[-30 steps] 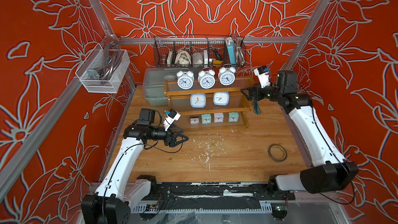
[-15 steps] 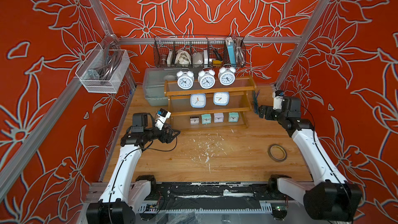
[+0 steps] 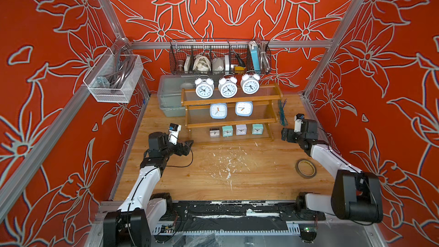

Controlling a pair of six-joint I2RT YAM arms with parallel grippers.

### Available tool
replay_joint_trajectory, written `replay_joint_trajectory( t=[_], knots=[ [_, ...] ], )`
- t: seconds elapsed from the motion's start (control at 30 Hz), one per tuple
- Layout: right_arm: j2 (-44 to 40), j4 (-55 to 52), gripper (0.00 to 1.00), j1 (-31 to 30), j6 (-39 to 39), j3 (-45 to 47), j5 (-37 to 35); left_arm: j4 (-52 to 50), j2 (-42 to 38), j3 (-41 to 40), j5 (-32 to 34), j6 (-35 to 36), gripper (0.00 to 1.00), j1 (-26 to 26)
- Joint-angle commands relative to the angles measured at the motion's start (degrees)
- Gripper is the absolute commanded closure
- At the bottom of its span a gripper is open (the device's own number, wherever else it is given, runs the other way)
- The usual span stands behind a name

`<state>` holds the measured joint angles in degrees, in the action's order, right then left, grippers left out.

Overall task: Place the alarm clocks on the shelf by style
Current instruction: Reset both arms

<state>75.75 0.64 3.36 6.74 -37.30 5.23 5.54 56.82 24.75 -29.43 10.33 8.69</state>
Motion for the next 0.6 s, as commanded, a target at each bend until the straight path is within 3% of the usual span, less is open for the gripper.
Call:
replay_joint_trajectory(
  t=[0.0,0.37,0.57],
  knots=[
    [1.4,9.2,0.00,0.4,-1.2,1.0,0.8,13.0,3.6,-2.2,3.7,-3.1,0.01,0.5],
    [2.7,21.8,0.01,0.3,-2.5,7.9,2.0,30.2,9.5,-9.6,2.4,-6.4,0.02,0.6],
    [1.2,22.2,0.00,-1.5,-4.3,9.0,1.2,39.1,12.1,-12.7,2.4,-7.8,0.02,0.5]
  ],
)
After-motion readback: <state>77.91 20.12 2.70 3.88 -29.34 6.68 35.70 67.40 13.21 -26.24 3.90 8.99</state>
